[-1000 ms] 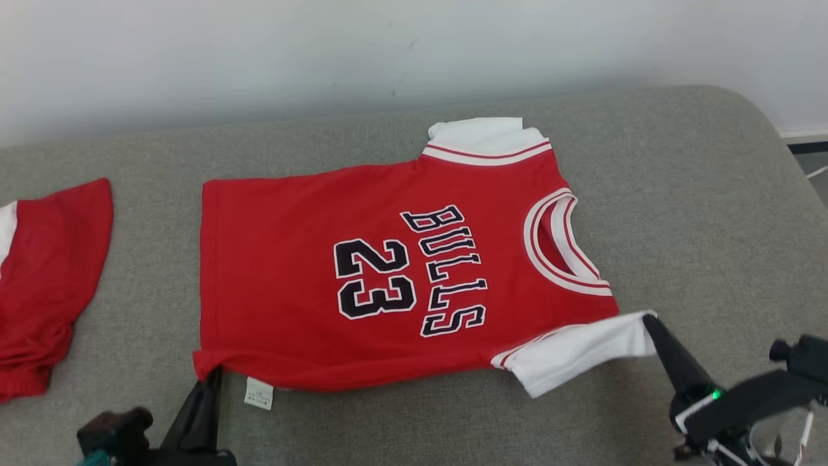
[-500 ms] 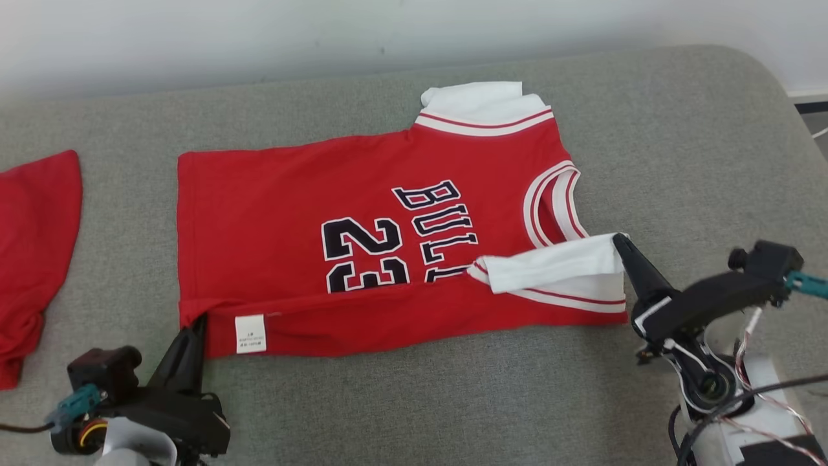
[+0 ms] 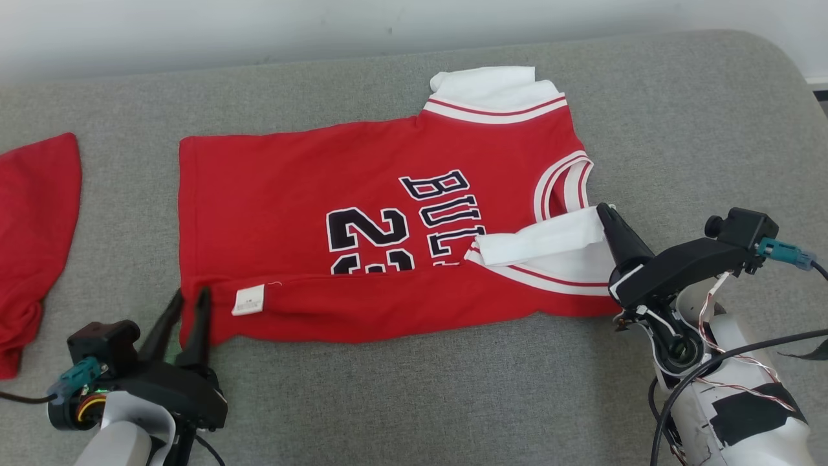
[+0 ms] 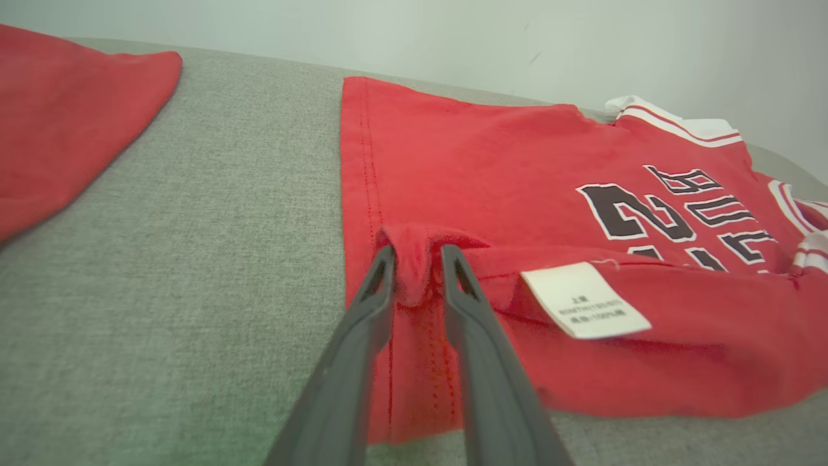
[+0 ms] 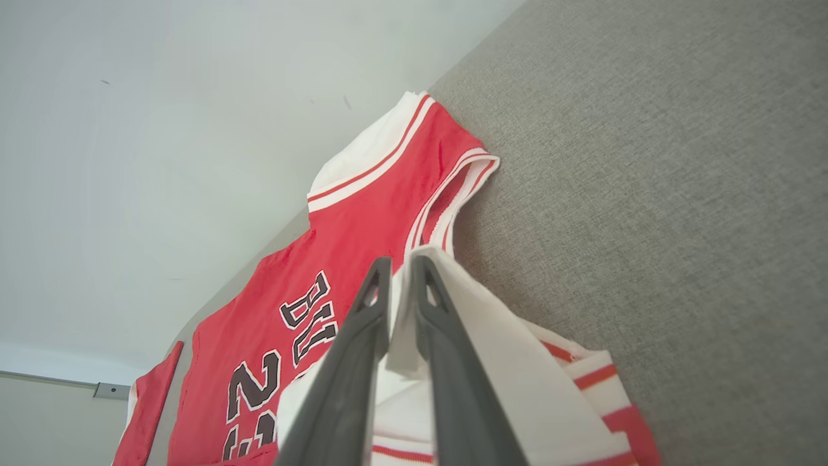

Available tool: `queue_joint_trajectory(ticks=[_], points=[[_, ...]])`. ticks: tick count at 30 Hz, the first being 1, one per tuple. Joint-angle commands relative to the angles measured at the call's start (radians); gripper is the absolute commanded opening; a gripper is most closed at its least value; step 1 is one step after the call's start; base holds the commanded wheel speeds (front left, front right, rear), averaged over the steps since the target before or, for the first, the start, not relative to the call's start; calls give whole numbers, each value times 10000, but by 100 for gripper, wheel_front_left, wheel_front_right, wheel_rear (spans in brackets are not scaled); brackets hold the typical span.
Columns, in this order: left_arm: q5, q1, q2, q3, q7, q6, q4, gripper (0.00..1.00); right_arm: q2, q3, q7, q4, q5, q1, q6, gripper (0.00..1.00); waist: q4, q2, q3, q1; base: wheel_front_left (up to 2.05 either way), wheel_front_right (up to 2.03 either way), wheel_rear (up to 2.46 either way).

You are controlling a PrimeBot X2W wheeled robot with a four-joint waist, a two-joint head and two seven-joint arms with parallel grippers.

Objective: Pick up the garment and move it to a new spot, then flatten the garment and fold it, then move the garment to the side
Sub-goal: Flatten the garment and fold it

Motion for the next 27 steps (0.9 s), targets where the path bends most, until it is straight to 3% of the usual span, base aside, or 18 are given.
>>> queue_joint_trajectory(ticks=[1,12,27], points=[[20,9,30,7,-89,3,106,100,-136,98,-135,94,115,-39,4,100,0,-1,-37,-1,0,0,0],[63,805,-139,31,-710,215,-238,100,-1043,1055,-1529,-454,331,667,4,100,84,-1,-495,-1,0,0,0],[-157,1666,-30,115,-792,454,-581,100,-1846,1702,-1785,-984,-763,1876,4,100,-50,-1,-549,-1,0,0,0]])
